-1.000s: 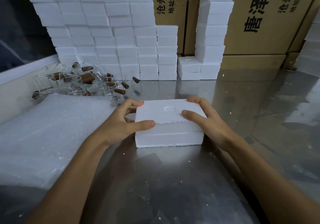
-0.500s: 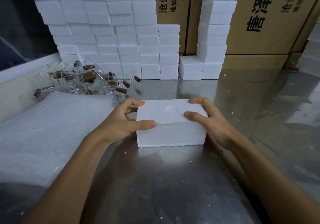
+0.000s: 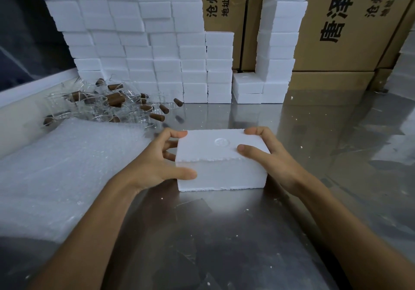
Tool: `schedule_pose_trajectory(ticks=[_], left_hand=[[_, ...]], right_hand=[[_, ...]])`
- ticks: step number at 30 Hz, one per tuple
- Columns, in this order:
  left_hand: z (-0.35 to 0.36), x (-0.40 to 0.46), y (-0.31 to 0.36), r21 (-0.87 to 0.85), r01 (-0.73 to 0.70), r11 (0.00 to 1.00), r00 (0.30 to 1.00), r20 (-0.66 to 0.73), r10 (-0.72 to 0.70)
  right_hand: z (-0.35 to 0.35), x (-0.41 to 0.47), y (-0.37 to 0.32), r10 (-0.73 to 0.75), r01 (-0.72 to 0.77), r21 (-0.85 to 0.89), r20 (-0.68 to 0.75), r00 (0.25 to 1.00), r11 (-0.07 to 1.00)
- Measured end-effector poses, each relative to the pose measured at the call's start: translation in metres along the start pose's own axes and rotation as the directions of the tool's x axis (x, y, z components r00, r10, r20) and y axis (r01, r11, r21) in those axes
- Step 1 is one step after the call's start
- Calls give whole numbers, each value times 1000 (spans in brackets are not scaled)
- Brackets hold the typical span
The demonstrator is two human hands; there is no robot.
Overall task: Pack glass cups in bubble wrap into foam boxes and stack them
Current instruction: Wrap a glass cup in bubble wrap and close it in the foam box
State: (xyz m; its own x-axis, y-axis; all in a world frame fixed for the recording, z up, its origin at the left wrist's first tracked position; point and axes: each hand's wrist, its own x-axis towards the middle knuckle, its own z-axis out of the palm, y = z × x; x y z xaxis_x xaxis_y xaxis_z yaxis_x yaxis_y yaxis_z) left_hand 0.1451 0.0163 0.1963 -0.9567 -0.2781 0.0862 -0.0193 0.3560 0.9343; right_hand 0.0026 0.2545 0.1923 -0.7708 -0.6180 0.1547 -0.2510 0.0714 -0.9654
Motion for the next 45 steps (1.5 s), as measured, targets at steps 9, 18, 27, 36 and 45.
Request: schedule_pose_trajectory(ticks=[9, 18, 27, 36, 45], left_hand=[[2, -1, -6, -46, 10, 999, 1000, 10, -10], [5, -1, -9, -84, -81, 993, 995, -63, 76], [29, 7, -6, 9, 73, 997, 875, -481, -60], [101, -6, 47, -799, 165, 578, 939, -52, -339], [83, -1, 46, -669, 243, 702, 815, -252, -522]], right_hand=[[-9, -4, -7, 34, -25, -68, 135, 990, 997], [-32, -12, 4, -61, 98, -134, 260, 964, 986], [-18, -10, 18, -137, 137, -118, 4, 991, 984], [-5, -21, 5, -125, 123, -21, -110, 986, 992], [23, -36, -3, -497, 388, -727, 74, 865, 566]])
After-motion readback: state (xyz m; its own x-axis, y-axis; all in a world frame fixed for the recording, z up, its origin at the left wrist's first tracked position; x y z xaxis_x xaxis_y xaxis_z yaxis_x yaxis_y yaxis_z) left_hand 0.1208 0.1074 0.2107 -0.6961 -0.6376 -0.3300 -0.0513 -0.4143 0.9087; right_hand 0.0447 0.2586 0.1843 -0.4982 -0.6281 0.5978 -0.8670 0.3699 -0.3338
